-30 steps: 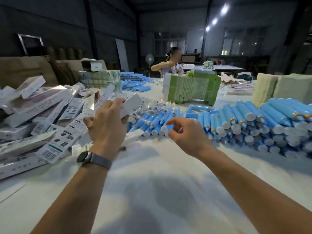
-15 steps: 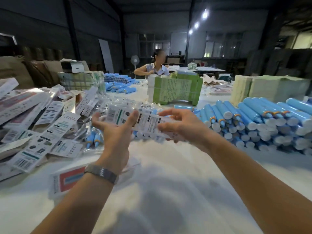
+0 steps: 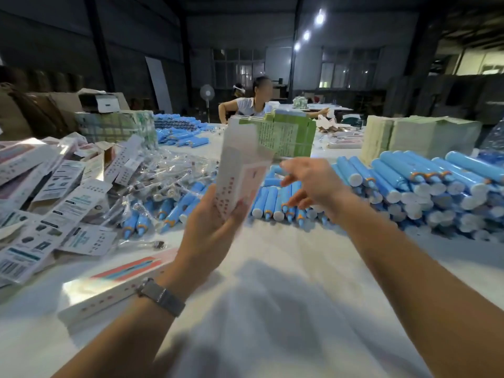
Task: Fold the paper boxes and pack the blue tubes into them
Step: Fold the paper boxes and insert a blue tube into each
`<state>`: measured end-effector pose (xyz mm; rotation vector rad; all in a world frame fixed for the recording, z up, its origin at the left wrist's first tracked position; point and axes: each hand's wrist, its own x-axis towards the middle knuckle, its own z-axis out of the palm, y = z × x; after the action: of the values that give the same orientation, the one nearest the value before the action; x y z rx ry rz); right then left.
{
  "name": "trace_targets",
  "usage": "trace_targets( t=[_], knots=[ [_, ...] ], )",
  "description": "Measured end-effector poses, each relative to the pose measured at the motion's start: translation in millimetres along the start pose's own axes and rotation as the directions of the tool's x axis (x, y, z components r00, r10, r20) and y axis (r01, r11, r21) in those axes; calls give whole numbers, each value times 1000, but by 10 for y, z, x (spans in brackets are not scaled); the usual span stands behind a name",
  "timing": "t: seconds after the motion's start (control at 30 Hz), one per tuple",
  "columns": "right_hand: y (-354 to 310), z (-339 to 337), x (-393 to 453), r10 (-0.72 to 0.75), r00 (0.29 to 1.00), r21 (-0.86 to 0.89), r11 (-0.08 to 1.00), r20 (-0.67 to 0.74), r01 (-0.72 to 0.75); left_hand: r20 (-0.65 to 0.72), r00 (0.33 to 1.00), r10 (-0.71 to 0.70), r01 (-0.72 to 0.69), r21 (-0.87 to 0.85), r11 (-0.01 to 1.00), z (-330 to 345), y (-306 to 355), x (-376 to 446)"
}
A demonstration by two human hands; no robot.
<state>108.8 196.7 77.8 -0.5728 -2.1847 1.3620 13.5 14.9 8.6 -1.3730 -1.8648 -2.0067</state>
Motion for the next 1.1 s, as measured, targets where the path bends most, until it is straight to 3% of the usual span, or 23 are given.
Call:
trace_targets(
  t=[0.03,0.07,0.1,0.17,0.27,0.33,0.47,0.6,0.67,0.73,0.8,0.93,1.1],
  knots=[
    [106,75,43,-101,992,-335,940,-78,69,56,996,-74,82,-153,985,59,-9,-37],
    [233,156,86,-174,984,-613,782,-44,111,89,989,-118,135,-220,966,99,-33,-65],
    [348,230,109,-180,984,-777,616,21,129,116,983,-139,164,-245,956,128,-49,-90],
    [501,341,117,-136,986,-894,425,94,143,157,978,-135,169,-233,958,157,-70,-121],
    [624,396,156,-145,985,-948,286,99,137,153,981,-119,149,-203,968,134,-142,-114],
    [657,390,174,-172,982,-952,278,80,126,138,980,-143,170,-210,963,98,-165,-91],
    [731,360,222,-242,970,-914,389,23,118,132,985,-115,138,-177,974,21,-267,-56],
    [848,333,279,-350,937,-887,434,-8,155,122,987,-107,130,-192,973,-30,-332,-21],
    [851,309,310,-524,848,-833,503,-79,233,112,988,-108,126,-176,976,-27,-350,-22],
    [744,266,312,-670,708,-722,601,-223,342,109,992,-67,82,-139,987,-7,-346,-21],
    [546,184,300,-680,620,-579,706,-391,409,120,992,-37,52,-123,991,0,-337,-16],
    [60,10,226,-478,602,-166,851,-639,499,112,993,-36,47,-91,995,-39,-388,-14],
    [-460,-128,1,-248,684,335,727,-685,599,64,998,-12,13,-22,1000,-26,-384,-28]
  ],
)
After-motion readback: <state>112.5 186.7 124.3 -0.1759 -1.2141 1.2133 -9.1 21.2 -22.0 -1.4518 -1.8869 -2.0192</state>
